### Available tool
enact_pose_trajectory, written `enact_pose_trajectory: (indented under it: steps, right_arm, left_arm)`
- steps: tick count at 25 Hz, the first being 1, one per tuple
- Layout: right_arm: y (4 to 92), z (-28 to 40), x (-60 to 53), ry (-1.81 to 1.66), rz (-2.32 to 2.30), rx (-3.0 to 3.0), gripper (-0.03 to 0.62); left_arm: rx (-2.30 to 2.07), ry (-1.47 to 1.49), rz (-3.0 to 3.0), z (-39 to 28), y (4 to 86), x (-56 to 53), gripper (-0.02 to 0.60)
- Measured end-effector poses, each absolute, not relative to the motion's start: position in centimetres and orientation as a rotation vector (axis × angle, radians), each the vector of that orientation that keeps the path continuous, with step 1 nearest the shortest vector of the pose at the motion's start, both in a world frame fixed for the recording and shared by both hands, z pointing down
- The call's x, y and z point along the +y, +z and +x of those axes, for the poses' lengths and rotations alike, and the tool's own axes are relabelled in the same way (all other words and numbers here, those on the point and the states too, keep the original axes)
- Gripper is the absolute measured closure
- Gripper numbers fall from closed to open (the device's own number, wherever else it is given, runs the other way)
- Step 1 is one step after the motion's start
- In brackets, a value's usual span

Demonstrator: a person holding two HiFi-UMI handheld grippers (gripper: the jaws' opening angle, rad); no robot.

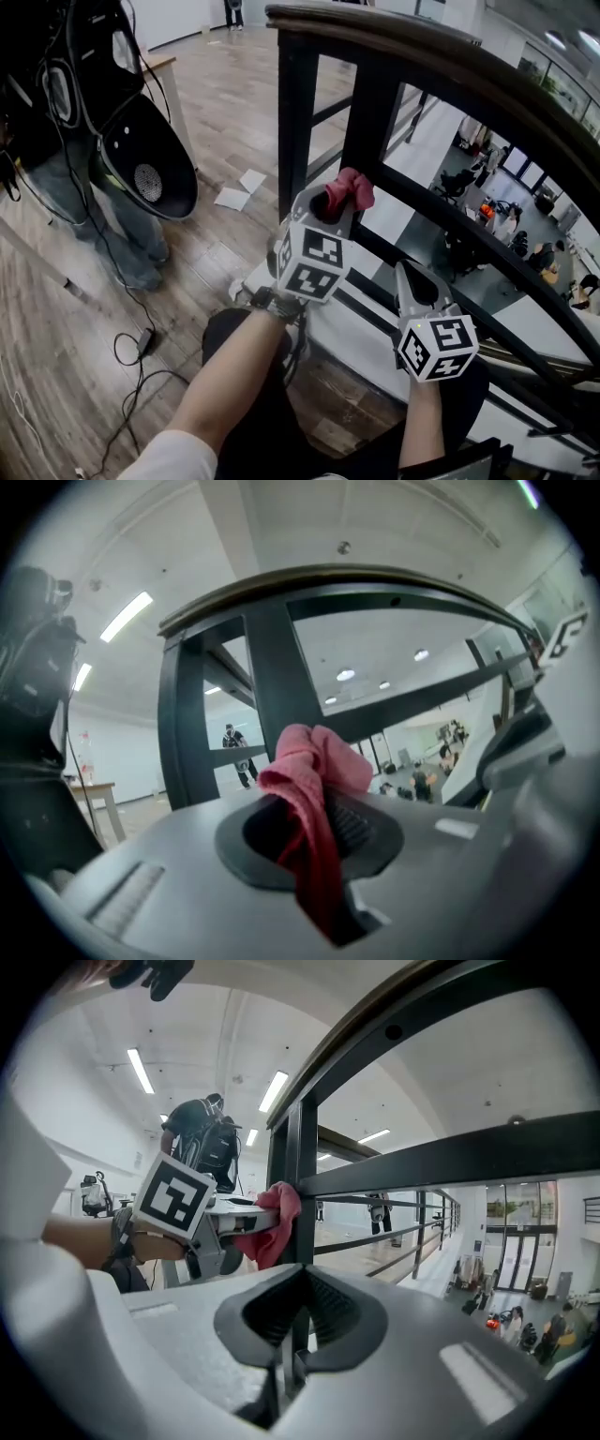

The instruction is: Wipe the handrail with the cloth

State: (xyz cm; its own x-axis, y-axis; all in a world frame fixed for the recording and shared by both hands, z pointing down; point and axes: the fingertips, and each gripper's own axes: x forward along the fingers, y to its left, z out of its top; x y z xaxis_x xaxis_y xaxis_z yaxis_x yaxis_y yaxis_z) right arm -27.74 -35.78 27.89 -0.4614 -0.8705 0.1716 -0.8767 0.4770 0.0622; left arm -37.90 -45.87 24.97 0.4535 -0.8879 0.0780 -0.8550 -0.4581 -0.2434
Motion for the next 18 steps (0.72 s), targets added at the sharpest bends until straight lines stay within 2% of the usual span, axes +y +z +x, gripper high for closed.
enact_pose_trajectory:
  steps: [4, 8, 12, 18]
  right_arm:
    - [28.9, -27.9, -36.0, 0.071, 1.529, -2.510, 0.592]
    - [29.8, -27.8, -36.3, 0.059, 1.532, -2.474, 0.592]
    - [30.1, -27.7, -36.0, 0.082, 1.546, -2.475, 0.592]
    - [31.9, -27.8, -35.2, 0.135, 1.516, -2.466, 0.592]
  left_arm:
    - [1.496, -0.454, -2.541, -37.3, 27.5, -45.5, 0.514]
    - [1.501, -0.449, -2.621, -36.3, 29.5, -45.2, 0.514]
    - [1.480, -0.384, -2.669, -37.0, 29.0, -45.1, 0.512]
    - [1.517, -0.088, -2.521, -38.1, 21.6, -45.1, 0.514]
